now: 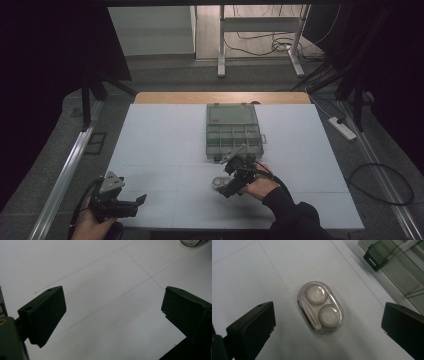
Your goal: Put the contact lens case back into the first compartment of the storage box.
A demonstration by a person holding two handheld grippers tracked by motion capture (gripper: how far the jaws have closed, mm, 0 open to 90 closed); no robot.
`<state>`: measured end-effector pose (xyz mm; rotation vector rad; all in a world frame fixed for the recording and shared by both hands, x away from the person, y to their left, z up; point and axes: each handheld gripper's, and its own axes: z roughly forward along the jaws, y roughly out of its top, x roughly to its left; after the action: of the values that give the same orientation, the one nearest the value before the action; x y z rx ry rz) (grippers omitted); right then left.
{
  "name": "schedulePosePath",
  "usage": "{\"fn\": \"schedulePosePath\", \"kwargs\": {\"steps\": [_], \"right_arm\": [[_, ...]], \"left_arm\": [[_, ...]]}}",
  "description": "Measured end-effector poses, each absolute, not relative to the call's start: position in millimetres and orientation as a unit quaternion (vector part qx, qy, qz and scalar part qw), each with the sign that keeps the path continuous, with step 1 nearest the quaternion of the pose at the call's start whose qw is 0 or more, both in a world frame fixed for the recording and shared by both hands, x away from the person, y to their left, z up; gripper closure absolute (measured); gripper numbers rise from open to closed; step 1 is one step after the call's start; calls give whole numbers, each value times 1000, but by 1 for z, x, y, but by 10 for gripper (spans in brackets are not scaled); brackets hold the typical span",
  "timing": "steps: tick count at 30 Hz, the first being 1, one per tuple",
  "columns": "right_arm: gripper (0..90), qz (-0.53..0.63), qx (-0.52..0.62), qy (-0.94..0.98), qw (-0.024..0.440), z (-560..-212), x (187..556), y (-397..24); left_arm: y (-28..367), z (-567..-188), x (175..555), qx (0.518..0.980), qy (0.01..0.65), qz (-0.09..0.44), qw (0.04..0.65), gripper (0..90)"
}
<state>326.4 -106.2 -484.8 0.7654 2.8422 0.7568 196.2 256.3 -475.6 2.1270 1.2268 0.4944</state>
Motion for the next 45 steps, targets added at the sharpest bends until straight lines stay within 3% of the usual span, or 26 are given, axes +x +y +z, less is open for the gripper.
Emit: {"fn": "schedulePosePath", "kwargs": {"steps": [26,30,33,34,36,38,45], "right_arm": [[0,186,197,962,43,-512,340,-82],[39,173,182,966,52,-517,340,-82],[107,176,177,967,46,-515,339,-83],[204,183,170,967,46,-513,338,-84],[256,185,172,967,43,-512,337,-84],[415,191,164,967,43,-508,336,-85],[449,185,159,969,42,-507,336,-85]], "left_arm": [[256,-476,196,806,467,189,312,58],[256,-476,196,806,467,189,312,58],[256,-476,196,806,467,189,312,58],[256,-476,196,806,467,189,312,58],[256,-476,196,806,466,189,311,58],[256,-476,196,806,466,190,311,58],[256,-476,196,807,466,190,311,59]]}}
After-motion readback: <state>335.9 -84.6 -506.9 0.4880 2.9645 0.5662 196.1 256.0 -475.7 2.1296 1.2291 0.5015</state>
